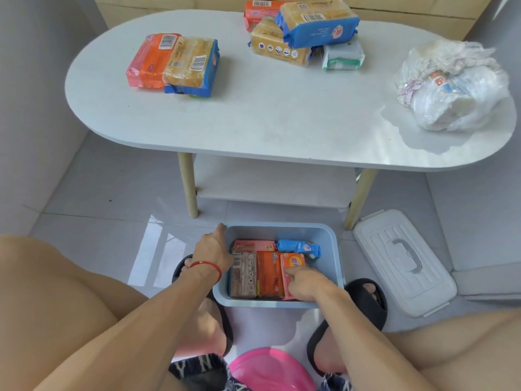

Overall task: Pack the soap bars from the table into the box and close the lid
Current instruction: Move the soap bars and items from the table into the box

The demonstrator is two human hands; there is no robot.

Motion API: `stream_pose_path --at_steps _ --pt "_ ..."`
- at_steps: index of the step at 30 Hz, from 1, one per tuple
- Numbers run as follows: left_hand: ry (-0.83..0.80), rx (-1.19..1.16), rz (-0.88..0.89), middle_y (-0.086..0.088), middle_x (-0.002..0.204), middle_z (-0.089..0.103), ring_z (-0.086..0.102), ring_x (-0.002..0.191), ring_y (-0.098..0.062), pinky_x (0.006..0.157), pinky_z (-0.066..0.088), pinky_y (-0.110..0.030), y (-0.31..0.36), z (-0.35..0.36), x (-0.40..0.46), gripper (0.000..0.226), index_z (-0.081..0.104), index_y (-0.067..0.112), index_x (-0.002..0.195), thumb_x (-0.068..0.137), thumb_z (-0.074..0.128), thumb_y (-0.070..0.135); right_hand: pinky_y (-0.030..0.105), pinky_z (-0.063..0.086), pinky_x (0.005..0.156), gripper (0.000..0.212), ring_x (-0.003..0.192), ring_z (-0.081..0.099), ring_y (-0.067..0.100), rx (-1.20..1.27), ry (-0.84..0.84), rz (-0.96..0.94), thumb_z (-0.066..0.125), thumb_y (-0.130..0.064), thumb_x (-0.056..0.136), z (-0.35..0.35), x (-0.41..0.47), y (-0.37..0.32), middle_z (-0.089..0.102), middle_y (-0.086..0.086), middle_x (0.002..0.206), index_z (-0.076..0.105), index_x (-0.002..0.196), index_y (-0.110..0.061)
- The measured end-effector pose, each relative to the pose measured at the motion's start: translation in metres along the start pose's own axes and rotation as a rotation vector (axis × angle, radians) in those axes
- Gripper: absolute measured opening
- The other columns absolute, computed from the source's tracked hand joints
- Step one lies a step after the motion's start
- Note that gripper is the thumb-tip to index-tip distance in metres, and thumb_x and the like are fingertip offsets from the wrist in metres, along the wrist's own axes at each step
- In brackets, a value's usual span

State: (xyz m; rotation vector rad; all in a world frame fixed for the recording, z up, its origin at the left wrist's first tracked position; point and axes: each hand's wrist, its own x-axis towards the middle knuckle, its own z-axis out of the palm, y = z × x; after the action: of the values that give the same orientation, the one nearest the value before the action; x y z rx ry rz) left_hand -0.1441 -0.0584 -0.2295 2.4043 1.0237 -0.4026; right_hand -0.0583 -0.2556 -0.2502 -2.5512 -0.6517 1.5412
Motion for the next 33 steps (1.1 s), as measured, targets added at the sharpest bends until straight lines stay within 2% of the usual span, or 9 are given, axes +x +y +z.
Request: stream_pose_path --at_steps 3,7,11,14,16,19,24,30,33 --pt "-0.015 0.134 0.131 -0.012 0.110 0.062 0.064 0.099 -0.038 0.082 0.056 -0.043 0.033 -0.023 -0.023 0.031 0.058 0.012 0.113 0.084 0.059 0.024 0.035 0.053 0.099 0.043 0.113 0.064 0.019 0.056 0.131 -0.152 0.047 -0.027 0.100 -0.032 -0.035 -0.026 0.064 0.000 0.136 0.056 0.142 -0.033" --pt "0.230 0.119 0.326 -0.006 0.094 0.072 0.067 0.090 -0.038 0.071 0.052 -0.036 0.082 -0.090 -0.059 0.026 0.064 0.024 0.098 0.080 0.050 0.034 0.027 0.052 0.062 0.031 0.076 0.065 0.004 0.126 0.477 -0.464 0.044 -0.023 0.085 -0.092 -0.099 -0.071 0.071 -0.015 0.086 0.064 0.097 -0.044" --pt "0.492 -0.113 0.438 0.002 0.084 0.074 0.067 0.077 -0.029 0.071 0.056 -0.039 0.095 -0.185 -0.059 0.024 0.065 0.026 0.089 0.072 0.049 0.031 0.019 0.053 0.064 0.022 0.074 0.070 0.006 0.353 0.834 -0.752 0.054 -0.022 0.093 -0.151 -0.139 -0.107 0.073 -0.016 0.082 0.072 0.099 -0.033" --pt "0.651 -0.110 0.461 -0.003 0.095 0.073 0.065 0.091 -0.030 0.079 0.053 -0.041 0.093 -0.243 -0.024 0.022 0.069 0.019 0.095 0.078 0.056 0.018 0.009 0.047 0.070 0.022 0.083 0.067 0.001 0.441 1.012 -0.762 0.057 -0.013 0.090 -0.194 -0.128 -0.135 0.074 -0.016 0.087 0.075 0.097 -0.025" --pt "0.717 -0.028 0.434 -0.009 0.114 0.066 0.056 0.111 -0.032 0.088 0.049 -0.042 0.090 -0.261 0.007 0.030 0.068 0.015 0.109 0.081 0.058 0.015 0.011 0.047 0.078 0.025 0.088 0.065 0.002 0.432 1.028 -0.674 0.057 -0.009 0.090 -0.220 -0.111 -0.146 0.074 -0.011 0.099 0.073 0.105 -0.021" --pt "0.764 0.015 0.304 -0.008 0.133 0.054 0.042 0.125 -0.034 0.096 0.043 -0.045 0.079 -0.275 0.050 0.044 0.061 0.018 0.126 0.084 0.052 0.015 0.030 0.049 0.097 0.028 0.109 0.063 0.014 0.363 1.018 -0.574 0.055 -0.009 0.092 -0.240 -0.081 -0.151 0.069 -0.001 0.117 0.069 0.115 -0.018" --pt "0.473 0.016 0.210 -0.007 0.145 0.047 0.045 0.129 -0.036 0.105 0.043 -0.050 0.047 -0.286 0.089 0.054 0.050 0.020 0.139 0.086 0.059 0.014 0.031 0.038 0.101 0.029 0.117 0.050 0.028 0.123 1.102 -0.550 0.056 -0.007 0.093 -0.234 -0.050 -0.148 0.061 0.007 0.122 0.065 0.120 -0.007" --pt "0.535 -0.006 0.003 -0.010 0.112 0.056 0.055 0.101 -0.035 0.077 0.049 -0.041 0.043 -0.294 0.073 0.038 0.066 0.019 0.110 0.085 0.056 0.046 0.038 0.041 0.102 0.029 0.114 0.050 0.031 0.028 1.121 -0.541 0.058 -0.008 0.091 -0.231 -0.050 -0.148 0.061 0.008 0.122 0.066 0.118 -0.006" --pt "0.642 -0.022 -0.061 -0.008 0.080 0.056 0.054 0.079 -0.035 0.064 0.042 -0.033 0.042 -0.288 0.060 0.030 0.051 0.017 0.074 0.084 0.057 0.045 0.038 0.040 0.103 0.029 0.115 0.050 0.031 0.022 1.118 -0.540 0.057 -0.007 0.091 -0.225 -0.054 -0.147 0.061 0.008 0.124 0.066 0.119 -0.006"
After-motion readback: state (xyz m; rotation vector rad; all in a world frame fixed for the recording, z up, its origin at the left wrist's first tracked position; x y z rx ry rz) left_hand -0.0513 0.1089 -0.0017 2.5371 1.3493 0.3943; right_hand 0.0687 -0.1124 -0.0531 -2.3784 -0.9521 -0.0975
